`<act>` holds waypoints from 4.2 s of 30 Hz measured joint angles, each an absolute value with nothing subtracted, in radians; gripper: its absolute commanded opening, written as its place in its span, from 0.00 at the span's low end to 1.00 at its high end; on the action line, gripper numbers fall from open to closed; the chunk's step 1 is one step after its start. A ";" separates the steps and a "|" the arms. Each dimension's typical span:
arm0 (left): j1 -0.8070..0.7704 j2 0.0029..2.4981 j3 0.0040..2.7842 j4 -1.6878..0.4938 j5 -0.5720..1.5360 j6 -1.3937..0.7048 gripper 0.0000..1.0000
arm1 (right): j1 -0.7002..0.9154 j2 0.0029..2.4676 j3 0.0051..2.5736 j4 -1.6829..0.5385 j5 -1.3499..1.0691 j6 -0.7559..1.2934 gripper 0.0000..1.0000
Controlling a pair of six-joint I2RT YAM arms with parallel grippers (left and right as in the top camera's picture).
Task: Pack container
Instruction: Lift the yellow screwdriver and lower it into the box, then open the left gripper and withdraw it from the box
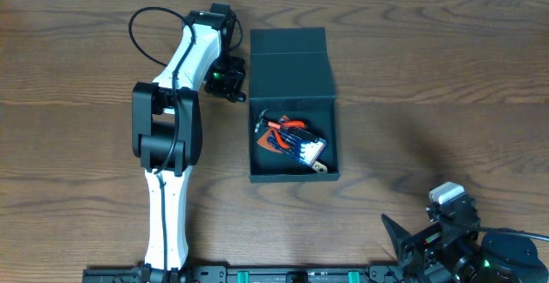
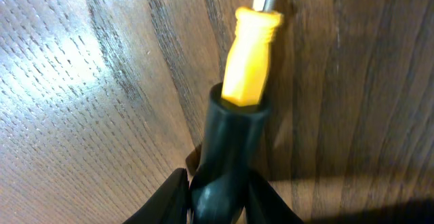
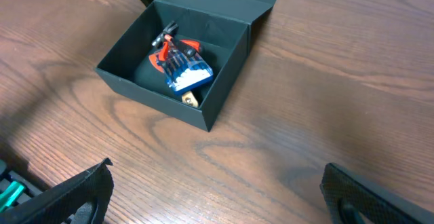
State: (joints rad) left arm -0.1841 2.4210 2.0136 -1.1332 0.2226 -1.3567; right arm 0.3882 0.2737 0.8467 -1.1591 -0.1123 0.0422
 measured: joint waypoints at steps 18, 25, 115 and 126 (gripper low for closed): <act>-0.184 2.420 2.014 -1.133 0.223 -1.357 0.23 | 0.388 0.274 0.847 -1.159 -0.112 0.042 0.99; -0.184 2.366 2.014 -1.138 0.199 -1.357 0.23 | 0.388 0.274 0.847 -1.159 -0.112 0.042 0.99; -0.750 2.037 1.652 -1.181 0.001 -1.460 0.44 | 0.388 0.274 0.847 -1.159 -0.112 0.042 0.99; -0.768 2.031 1.650 -1.180 0.004 -1.443 0.45 | 0.388 0.274 0.847 -1.159 -0.112 0.043 0.99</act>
State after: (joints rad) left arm -0.7677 2.0308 1.6505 -1.1805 0.0040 -1.4425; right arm 0.3882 0.2737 0.8467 -1.1595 -0.1123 0.0425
